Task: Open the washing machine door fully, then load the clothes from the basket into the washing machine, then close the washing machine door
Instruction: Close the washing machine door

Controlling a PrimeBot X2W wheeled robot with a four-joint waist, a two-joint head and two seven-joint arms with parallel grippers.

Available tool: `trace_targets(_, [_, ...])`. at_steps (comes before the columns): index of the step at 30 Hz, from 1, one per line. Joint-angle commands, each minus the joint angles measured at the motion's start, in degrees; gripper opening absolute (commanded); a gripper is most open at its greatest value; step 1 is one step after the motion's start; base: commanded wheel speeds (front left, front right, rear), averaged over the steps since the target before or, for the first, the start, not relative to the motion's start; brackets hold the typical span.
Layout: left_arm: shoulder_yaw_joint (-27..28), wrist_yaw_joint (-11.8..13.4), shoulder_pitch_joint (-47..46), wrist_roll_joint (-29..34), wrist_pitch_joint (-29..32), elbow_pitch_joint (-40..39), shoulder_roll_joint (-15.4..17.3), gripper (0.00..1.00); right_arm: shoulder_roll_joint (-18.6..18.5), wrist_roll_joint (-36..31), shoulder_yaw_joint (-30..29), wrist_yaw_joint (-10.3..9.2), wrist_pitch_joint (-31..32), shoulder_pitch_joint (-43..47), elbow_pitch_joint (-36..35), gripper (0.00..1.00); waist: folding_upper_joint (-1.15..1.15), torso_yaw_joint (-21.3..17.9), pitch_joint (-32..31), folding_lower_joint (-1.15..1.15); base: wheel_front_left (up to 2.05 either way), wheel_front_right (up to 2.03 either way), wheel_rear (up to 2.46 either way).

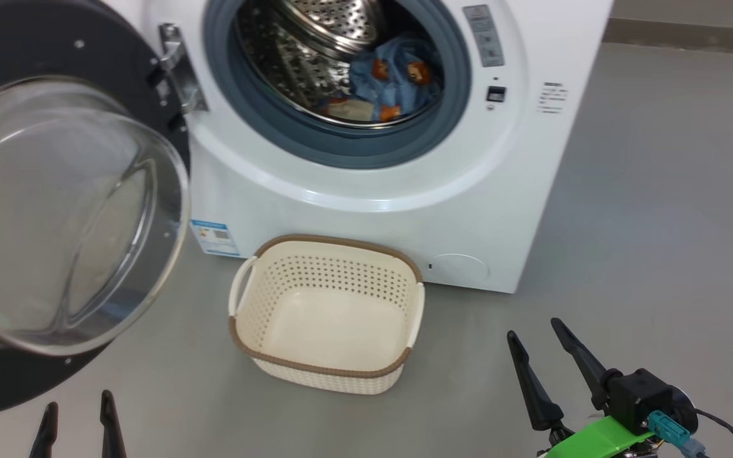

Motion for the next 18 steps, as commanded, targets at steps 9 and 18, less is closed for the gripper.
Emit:
trace_targets(9, [1.6,0.7,0.2,-0.2,-0.4,-1.0,0.4,1.00,0.1,-0.8,1.7,0.08,-0.3,0.0,-0.8,1.00,0.00,7.1,-0.8,0.00,0.00,0.00,0.00])
trace_targets(18, [1.8,0.8,0.8,-0.4,-0.4,-0.9,0.4,1.00,0.1,-0.8,2.1,0.08,-0.3,0.2,-0.5,1.00,0.00,10.1,-1.2,0.00,0.00,0.00,0.00])
